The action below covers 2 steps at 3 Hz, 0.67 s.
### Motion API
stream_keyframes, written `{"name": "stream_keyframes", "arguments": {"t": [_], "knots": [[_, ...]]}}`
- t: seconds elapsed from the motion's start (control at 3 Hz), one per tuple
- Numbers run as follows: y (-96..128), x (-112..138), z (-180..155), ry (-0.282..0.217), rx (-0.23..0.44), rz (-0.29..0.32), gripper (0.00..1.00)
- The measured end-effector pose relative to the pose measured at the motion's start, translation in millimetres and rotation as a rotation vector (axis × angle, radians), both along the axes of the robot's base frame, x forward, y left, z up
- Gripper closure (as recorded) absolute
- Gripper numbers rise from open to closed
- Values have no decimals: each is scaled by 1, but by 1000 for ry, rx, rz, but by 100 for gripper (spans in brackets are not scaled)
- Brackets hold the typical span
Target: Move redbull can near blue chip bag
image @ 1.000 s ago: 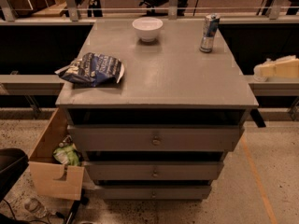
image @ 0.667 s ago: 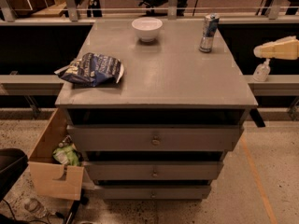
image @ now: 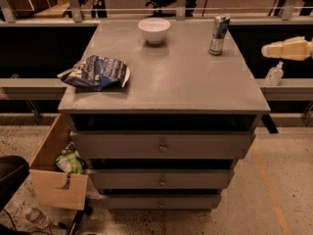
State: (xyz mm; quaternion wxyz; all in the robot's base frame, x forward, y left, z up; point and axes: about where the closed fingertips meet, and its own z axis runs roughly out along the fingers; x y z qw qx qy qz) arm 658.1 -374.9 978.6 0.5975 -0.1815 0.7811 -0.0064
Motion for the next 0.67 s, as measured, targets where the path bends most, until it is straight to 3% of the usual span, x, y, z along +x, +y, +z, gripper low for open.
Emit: {"name": "stream_keyframes", "arguments": {"t": [0.67], "knots": [[53, 72, -5, -146, 211, 146, 0]]}}
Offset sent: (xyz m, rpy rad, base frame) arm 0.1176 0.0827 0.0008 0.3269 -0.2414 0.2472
